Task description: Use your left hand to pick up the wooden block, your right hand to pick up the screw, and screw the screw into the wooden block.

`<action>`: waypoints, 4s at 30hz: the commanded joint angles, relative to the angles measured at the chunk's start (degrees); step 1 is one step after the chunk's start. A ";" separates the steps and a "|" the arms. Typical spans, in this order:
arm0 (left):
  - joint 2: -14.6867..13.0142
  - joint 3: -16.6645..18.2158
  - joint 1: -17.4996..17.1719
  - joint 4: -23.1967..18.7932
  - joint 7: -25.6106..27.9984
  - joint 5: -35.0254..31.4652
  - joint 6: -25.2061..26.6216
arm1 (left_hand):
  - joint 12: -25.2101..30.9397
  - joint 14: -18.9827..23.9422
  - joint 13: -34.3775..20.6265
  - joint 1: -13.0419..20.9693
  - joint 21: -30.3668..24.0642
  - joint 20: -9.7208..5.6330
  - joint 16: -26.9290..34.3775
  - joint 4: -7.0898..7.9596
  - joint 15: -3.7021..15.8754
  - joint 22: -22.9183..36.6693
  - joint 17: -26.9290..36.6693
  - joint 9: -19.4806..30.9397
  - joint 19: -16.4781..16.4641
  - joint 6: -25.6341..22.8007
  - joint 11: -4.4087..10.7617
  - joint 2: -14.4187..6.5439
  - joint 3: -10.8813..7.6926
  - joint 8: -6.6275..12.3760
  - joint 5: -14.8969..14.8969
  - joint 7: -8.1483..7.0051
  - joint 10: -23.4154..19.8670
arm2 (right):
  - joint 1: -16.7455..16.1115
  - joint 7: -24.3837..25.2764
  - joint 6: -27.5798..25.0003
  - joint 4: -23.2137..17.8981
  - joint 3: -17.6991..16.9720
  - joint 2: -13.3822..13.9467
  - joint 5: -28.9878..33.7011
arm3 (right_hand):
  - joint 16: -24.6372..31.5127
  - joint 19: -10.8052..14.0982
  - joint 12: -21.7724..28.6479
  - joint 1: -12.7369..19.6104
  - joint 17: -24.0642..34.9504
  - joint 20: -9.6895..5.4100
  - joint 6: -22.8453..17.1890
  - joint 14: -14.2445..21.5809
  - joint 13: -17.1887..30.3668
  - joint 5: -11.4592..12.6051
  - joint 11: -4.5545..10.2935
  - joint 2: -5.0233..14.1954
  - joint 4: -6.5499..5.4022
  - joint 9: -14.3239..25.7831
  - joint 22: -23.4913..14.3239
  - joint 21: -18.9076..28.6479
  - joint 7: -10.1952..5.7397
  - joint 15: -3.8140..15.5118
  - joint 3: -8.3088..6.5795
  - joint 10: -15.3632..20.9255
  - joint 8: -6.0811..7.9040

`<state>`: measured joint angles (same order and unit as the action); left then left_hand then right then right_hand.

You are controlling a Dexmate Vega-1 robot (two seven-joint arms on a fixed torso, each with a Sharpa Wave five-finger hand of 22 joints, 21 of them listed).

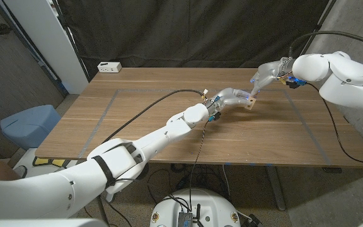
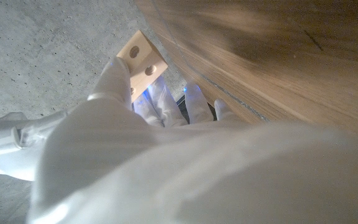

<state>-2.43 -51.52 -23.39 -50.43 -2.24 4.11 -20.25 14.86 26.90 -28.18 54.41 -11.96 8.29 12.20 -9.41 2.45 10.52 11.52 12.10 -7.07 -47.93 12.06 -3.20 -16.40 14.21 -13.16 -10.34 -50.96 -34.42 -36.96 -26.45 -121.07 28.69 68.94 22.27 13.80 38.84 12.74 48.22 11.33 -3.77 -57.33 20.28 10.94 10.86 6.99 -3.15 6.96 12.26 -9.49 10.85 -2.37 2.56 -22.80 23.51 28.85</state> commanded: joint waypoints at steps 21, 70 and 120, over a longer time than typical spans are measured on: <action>-0.18 -0.04 -0.07 -0.42 -0.62 0.10 0.40 | 0.55 0.65 -5.36 -0.23 0.07 0.12 -0.09 0.80 2.84 0.11 0.14 0.17 0.18 -5.26 0.15 -1.27 -1.39 0.40 -0.40 1.53 -0.56 | -0.56 0.85 -2.68 -0.84 1.35 -0.53 3.13 | 0.98 2.40 0.40 -3.09 0.24 -1.59 -6.46 3.32 -0.17 -0.14 -0.14 1.74 -1.02 -0.67 -0.09 0.52 1.39 5.15 1.05 5.02 1.10; -0.62 -0.07 -0.61 -1.77 -0.22 -0.22 0.65 | 0.59 0.68 -5.39 -0.18 0.11 0.21 -0.19 0.75 2.89 0.11 0.10 0.15 0.32 -5.49 0.16 -1.40 -1.74 0.43 -0.60 1.45 -0.63 | -3.24 4.68 -5.83 -2.82 1.01 -0.90 5.72 | 0.98 4.25 -0.35 -6.82 -0.17 -1.84 -20.26 7.00 -0.55 -0.51 2.26 4.10 -0.78 -1.83 -0.12 0.23 1.40 6.16 3.46 11.86 2.11; 0.25 -0.08 0.37 0.82 -1.06 0.13 -0.72 | 0.47 0.62 -5.28 -0.50 0.10 0.27 -0.25 0.78 2.85 0.11 0.10 0.11 0.39 -5.23 0.15 -1.17 -1.82 0.23 -0.64 1.39 -0.47 | 1.15 -8.39 -4.95 -3.53 2.02 -0.63 8.63 | -3.15 -1.19 -2.77 -13.62 -0.58 0.78 5.64 -0.15 0.04 1.70 -2.73 -2.46 0.71 0.33 -0.13 -0.43 0.59 2.79 7.09 -3.43 -12.58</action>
<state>-2.32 -51.51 -23.20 -49.85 -3.16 4.29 -20.82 14.85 27.21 -28.18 54.41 -11.96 8.28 12.20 -9.66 2.75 10.51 11.47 12.12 -7.07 -47.93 12.00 -3.20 -16.64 14.21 -13.46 -10.34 -51.04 -33.37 -44.35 -32.75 -124.32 31.80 67.74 32.59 10.96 38.03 9.93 33.41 10.64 -3.25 -52.64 20.52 10.81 12.14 4.61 -5.83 7.07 12.24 -9.45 10.57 -1.64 2.45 -15.41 20.62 16.51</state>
